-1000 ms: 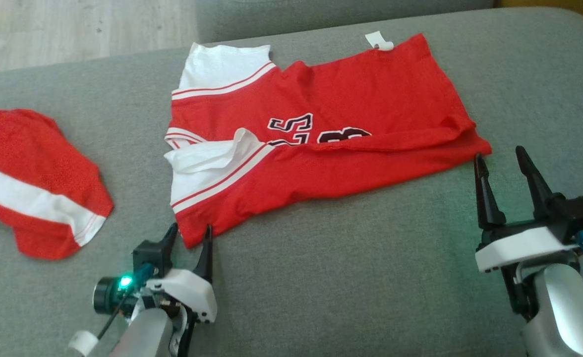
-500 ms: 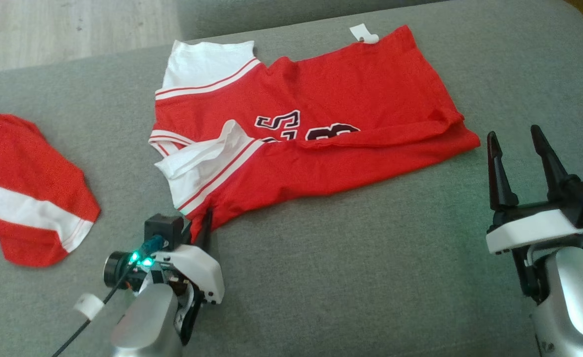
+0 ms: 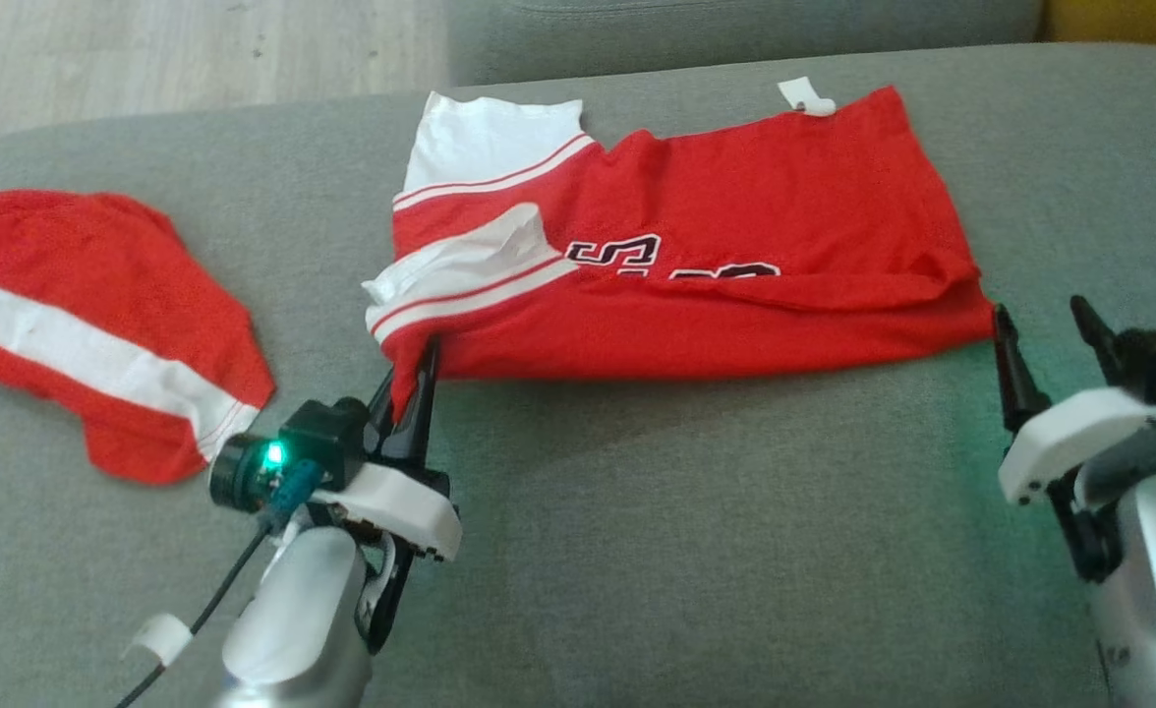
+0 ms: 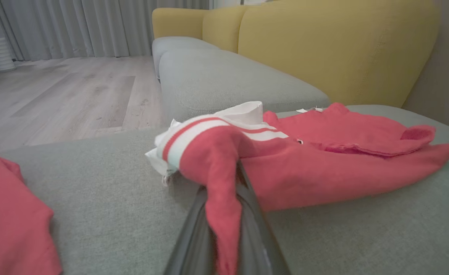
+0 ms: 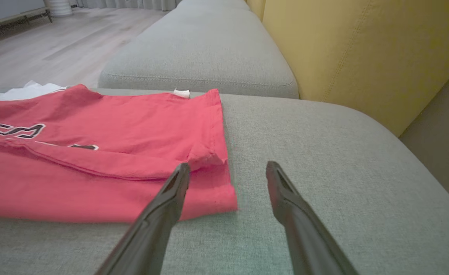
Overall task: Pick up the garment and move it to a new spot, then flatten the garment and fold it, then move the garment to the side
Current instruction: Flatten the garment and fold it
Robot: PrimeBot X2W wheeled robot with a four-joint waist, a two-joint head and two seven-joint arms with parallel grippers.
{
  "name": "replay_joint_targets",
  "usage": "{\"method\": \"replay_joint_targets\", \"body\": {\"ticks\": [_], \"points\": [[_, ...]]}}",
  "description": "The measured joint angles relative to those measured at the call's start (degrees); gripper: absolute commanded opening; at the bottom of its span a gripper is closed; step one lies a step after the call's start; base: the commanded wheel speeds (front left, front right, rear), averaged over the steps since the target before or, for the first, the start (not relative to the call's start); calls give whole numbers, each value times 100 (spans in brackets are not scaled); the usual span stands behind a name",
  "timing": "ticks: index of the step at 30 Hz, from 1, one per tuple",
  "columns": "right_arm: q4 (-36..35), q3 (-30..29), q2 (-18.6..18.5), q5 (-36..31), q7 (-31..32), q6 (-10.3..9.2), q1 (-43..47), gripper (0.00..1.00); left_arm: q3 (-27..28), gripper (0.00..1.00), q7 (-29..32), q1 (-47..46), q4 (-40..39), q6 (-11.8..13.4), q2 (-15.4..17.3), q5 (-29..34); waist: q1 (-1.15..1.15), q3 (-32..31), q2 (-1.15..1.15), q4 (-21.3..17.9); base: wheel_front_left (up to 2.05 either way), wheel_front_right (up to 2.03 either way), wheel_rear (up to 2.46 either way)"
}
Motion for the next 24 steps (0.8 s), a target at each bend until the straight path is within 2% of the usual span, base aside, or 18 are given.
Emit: {"method": "replay_joint_targets", "body": {"ticks": [5, 13, 24], "points": [[690, -285, -11, -70, 400, 0, -509, 100, -40, 0, -4, 149, -483, -30, 108, 81, 0, 57, 0, 129, 0, 0, 0], [1715, -723, 60, -469, 671, 0, -1021, 100, -178, 0, -5, 255, -667, -36, 123, 156, 0, 248, 0, 259, 0, 0, 0], [2591, -736, 134, -584, 782, 0, -1605, 100, -291, 0, -5, 253, -691, -37, 130, 154, 0, 424, 0, 353, 0, 0, 0]]}}
